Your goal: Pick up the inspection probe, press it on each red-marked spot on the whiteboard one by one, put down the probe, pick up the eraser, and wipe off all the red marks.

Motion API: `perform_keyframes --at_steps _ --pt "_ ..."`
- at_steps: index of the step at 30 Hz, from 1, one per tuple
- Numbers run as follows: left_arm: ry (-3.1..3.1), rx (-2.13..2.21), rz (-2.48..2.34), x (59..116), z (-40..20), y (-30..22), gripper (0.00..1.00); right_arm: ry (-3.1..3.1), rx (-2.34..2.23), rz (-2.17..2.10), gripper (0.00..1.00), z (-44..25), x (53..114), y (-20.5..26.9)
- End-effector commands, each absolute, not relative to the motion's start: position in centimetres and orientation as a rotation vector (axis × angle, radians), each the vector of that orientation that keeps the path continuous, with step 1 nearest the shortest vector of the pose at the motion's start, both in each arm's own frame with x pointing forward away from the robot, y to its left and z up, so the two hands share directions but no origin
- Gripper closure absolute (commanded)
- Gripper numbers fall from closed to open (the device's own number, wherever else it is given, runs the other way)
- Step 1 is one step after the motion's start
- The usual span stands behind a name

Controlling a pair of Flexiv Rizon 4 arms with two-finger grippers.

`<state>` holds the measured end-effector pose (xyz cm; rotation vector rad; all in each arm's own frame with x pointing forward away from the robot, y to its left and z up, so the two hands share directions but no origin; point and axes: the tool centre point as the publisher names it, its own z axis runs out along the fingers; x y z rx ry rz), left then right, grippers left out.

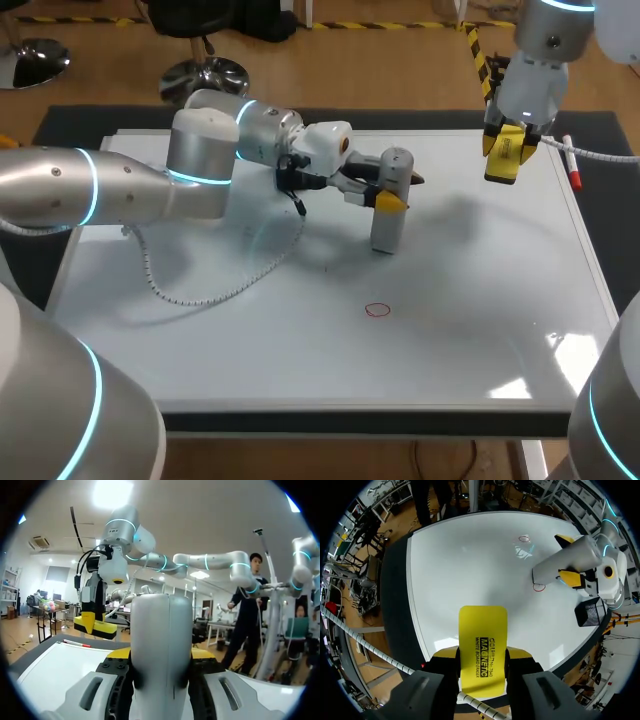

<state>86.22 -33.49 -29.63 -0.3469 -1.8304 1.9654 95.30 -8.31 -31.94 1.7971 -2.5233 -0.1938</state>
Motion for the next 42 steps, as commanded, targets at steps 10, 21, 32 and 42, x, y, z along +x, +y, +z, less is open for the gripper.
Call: perform_keyframes --at_steps 10,21,32,42 --pt "-1.74 -0.303 2.024 86.3 -31.5 -33.5 1.0 -2.522 1.801 -0.189 1.0 -31.8 95.3 -8.4" --pt "-1.742 -0.308 2.029 86.3 -31.2 -33.5 1.0 -2.522 1.801 -0.189 1.0 -31.8 95.3 -8.4" --pt "-1.758 -0.341 2.053 86.6 -29.2 -33.2 1.0 -2.522 1.801 -0.189 1.0 -31.8 95.3 -8.4" --pt "-1.753 -0.37 2.087 87.2 -26.8 -32.5 1.0 -2.522 1.801 -0.189 1.0 -31.8 95.3 -8.4"
